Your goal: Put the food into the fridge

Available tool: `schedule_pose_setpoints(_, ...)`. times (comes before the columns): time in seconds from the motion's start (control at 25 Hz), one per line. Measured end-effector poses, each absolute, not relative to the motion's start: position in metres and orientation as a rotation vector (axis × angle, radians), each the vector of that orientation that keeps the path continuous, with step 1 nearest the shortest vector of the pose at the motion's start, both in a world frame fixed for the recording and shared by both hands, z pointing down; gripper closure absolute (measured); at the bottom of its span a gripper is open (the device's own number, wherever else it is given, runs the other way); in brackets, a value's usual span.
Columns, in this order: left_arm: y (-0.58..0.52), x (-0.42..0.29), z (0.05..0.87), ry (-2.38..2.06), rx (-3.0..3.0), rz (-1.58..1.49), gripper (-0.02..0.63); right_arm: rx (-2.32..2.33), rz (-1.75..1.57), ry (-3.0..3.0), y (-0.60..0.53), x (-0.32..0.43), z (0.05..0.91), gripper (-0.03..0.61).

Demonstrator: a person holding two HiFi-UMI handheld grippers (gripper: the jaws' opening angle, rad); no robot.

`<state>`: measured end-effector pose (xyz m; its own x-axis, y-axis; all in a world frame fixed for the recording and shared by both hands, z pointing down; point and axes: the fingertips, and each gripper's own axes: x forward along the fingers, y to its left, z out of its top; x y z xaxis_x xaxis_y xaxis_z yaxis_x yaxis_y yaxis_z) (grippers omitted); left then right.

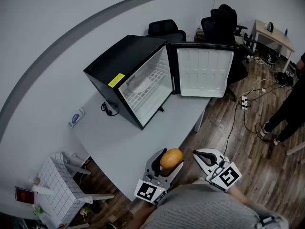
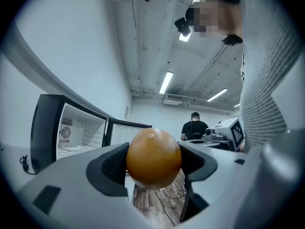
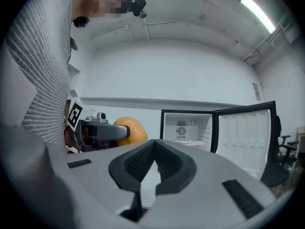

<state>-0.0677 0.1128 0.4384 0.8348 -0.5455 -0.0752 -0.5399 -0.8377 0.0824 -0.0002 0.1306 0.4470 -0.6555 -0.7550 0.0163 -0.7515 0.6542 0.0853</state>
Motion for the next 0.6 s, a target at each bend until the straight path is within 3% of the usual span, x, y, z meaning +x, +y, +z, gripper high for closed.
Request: schedule_pose_setpoints(0.6, 0.115, -0.057, 0.443, -0.866, 2.939, -0.148, 0.288, 1.268, -0.102, -2.814, 0.131, 0.011, 0.449, 0.566)
